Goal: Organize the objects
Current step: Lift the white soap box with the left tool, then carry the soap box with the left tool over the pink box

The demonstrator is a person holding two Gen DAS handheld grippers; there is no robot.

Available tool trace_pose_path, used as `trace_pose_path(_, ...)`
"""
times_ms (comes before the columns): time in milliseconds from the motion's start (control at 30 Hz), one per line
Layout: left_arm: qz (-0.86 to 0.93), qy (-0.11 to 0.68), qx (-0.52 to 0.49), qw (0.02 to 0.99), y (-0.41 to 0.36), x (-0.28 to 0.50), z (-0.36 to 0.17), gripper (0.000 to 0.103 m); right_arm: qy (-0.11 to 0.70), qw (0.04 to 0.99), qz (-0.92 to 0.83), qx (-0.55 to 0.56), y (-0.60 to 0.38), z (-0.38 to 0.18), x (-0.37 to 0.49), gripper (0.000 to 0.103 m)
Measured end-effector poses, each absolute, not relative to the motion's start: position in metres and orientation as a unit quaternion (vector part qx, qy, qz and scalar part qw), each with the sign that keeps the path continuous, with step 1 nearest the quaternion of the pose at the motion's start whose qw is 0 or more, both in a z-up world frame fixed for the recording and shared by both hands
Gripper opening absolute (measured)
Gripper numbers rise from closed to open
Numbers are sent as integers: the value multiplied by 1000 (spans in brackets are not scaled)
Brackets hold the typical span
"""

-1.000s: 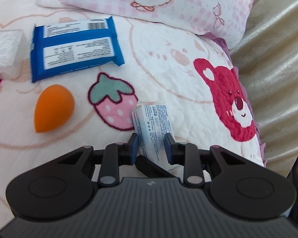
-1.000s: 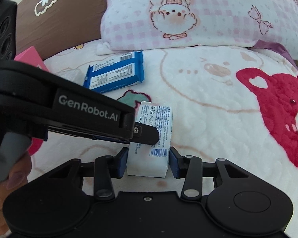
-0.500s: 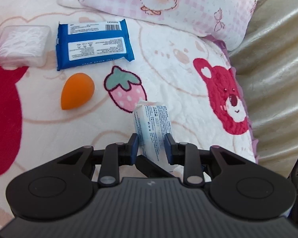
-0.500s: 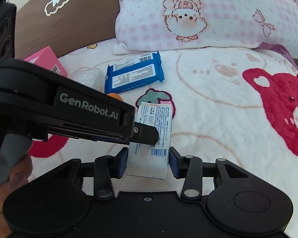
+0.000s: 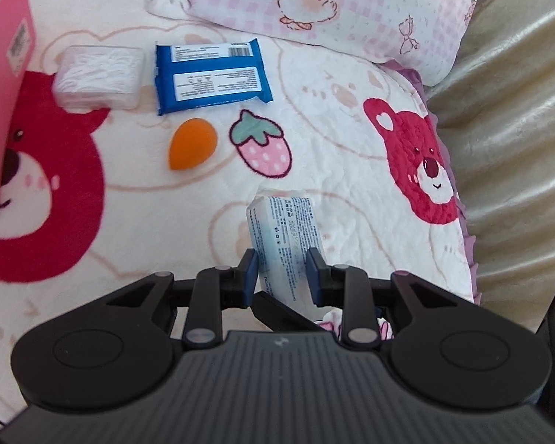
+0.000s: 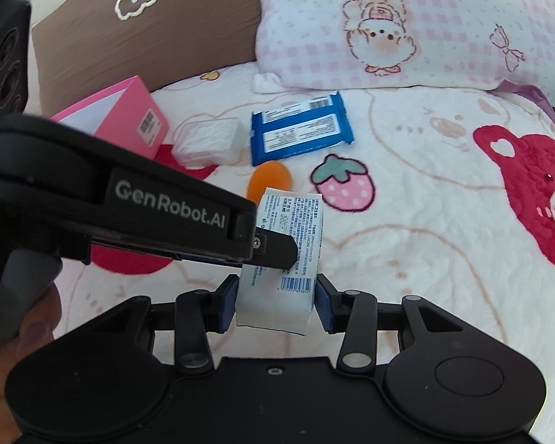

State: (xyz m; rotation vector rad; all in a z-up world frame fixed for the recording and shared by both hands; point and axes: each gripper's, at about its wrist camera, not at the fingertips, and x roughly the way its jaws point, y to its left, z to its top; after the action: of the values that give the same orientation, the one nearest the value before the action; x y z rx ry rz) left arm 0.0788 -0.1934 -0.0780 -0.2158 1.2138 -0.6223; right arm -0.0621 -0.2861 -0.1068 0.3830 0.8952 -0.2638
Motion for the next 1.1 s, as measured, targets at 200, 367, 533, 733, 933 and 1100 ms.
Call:
trace_pose_path(200,-282,572,-119,761,-169,72,-73,26,452,869,-111,166,-265,-95,-59,48)
trace_pose_path(367,-274,557,-98,778,-153,58,-62,27,467,869,-91,133,-243,-85,-51,48)
trace_pose_path(533,-259,555,-106,783,-133,55,-58,27,471,871,-74,118,-226,-81,-45,48)
trace_pose_path(733,-244,554,-102,790,-113,48,-53,27,475,872,-56,106,-206,-78,-38,48)
trace_pose_path(933,-233,553,-105,793,-88,47,-44,27,480,872,-40,94,-188,-70,-27,48)
trace_pose_path(1100,-226,557,-98,793,-71,46,-40,27,494,865,-27,83,-171,-66,-17,48)
